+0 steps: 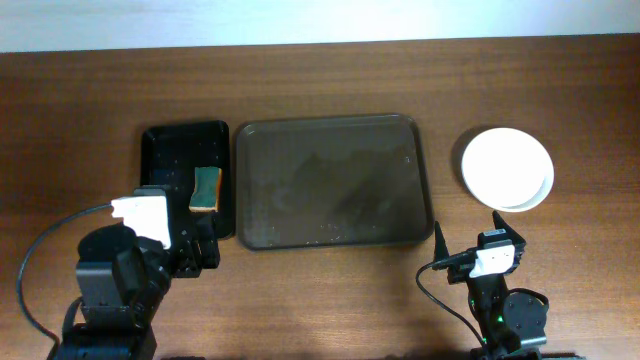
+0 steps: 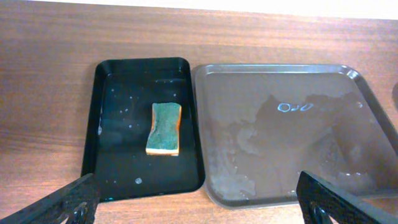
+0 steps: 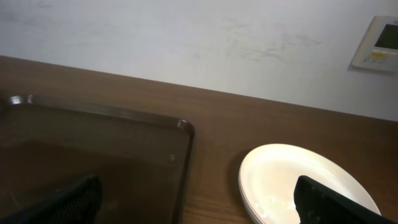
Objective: Clean dirty plates on tray and stack at the side
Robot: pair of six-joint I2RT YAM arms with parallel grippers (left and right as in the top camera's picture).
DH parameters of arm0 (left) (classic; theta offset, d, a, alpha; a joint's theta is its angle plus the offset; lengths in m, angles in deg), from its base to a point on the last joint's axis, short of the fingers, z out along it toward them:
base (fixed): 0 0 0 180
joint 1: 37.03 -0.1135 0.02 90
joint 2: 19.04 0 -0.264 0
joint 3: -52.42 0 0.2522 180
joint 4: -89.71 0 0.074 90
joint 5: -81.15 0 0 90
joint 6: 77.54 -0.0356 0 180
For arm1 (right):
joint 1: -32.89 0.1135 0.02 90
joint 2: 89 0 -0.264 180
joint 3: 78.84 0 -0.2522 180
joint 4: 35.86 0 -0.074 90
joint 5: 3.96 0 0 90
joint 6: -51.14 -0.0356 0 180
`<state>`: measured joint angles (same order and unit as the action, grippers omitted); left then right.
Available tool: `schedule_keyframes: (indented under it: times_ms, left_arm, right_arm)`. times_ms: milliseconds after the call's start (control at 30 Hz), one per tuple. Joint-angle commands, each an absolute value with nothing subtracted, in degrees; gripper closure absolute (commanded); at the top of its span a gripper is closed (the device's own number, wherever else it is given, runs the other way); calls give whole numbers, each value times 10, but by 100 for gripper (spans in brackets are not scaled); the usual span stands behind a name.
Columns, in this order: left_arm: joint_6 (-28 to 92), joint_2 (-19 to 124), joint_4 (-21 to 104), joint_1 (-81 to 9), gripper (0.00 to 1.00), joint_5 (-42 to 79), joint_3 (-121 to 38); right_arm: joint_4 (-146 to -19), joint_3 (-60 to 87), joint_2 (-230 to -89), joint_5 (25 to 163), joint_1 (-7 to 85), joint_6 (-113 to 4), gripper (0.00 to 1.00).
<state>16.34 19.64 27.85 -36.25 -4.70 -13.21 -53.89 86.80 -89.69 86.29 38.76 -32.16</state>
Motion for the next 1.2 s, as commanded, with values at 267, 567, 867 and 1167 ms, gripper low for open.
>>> schedule_keyframes:
  times_ms: [267,567,867,1167]
  left_arm:
    - [154,113,299,-366,1,-78,-62]
    - [163,-103,605,-375,1,-65,251]
    - [120,-188,823,-377,1,-71,381]
    - [72,-188,714,-377,1,-65,381]
  right_arm:
    - [-542,871,-892,868,384,-318,1]
    - [-542,871,-892,868,384,-318,1]
    - [-542,871,-892,868,384,-318,1]
    - [-542,871,-892,868,384,-318,1]
